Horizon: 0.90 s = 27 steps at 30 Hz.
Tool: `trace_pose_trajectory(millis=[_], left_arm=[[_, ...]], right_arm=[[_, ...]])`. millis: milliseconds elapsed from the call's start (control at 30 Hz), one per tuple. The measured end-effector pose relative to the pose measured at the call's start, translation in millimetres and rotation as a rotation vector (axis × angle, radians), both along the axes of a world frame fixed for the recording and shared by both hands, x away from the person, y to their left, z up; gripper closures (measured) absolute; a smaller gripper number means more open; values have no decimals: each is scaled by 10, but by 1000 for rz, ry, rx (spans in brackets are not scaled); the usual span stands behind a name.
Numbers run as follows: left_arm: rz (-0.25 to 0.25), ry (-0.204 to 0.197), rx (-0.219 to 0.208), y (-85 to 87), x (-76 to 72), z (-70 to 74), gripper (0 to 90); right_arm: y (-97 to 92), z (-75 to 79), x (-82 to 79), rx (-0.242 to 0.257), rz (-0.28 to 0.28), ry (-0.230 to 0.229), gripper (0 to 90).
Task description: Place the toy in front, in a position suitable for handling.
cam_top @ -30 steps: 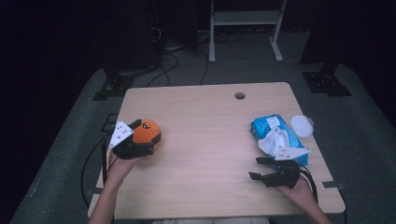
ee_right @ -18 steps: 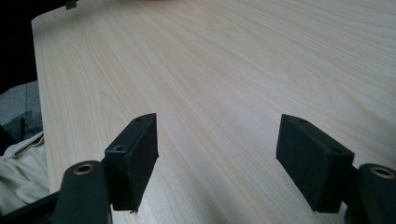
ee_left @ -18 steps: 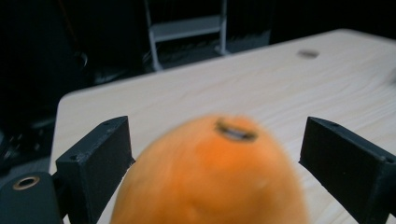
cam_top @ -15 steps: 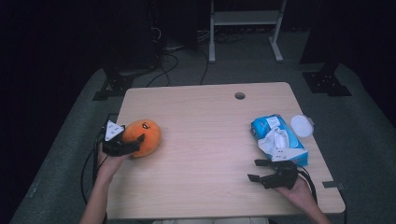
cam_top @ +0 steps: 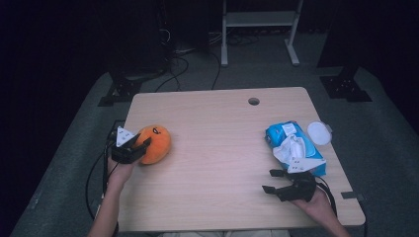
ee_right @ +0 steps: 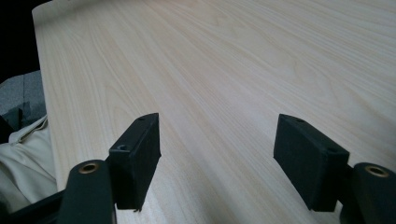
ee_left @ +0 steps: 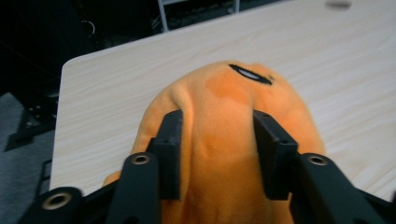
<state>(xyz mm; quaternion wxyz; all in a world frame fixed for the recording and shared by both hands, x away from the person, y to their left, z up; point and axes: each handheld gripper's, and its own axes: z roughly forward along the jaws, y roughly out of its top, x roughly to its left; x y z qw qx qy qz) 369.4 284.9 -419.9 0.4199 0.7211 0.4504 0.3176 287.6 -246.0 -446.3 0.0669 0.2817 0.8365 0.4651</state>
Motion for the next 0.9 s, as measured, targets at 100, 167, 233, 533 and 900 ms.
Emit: trace_pose_trajectory(millis=[100, 167, 233, 533, 900], left_arm=[[7, -7, -19, 14, -6, 23, 626], [2, -16, -80, 52, -24, 78, 635], [-1, -26, -110, 67, -36, 110, 640], [-143, -120, -218, -181, -214, 510, 641], [-359, -79, -228, -836, -338, 435, 640]], right_arm=[[-19, 7, -3, 8, -3, 0, 305], [-35, 4, 2, 10, -4, 2, 305], [-40, 2, 3, 10, -4, 2, 305], [7, 3, -6, 4, -2, -1, 304], [-99, 55, -23, 29, -31, -17, 300]])
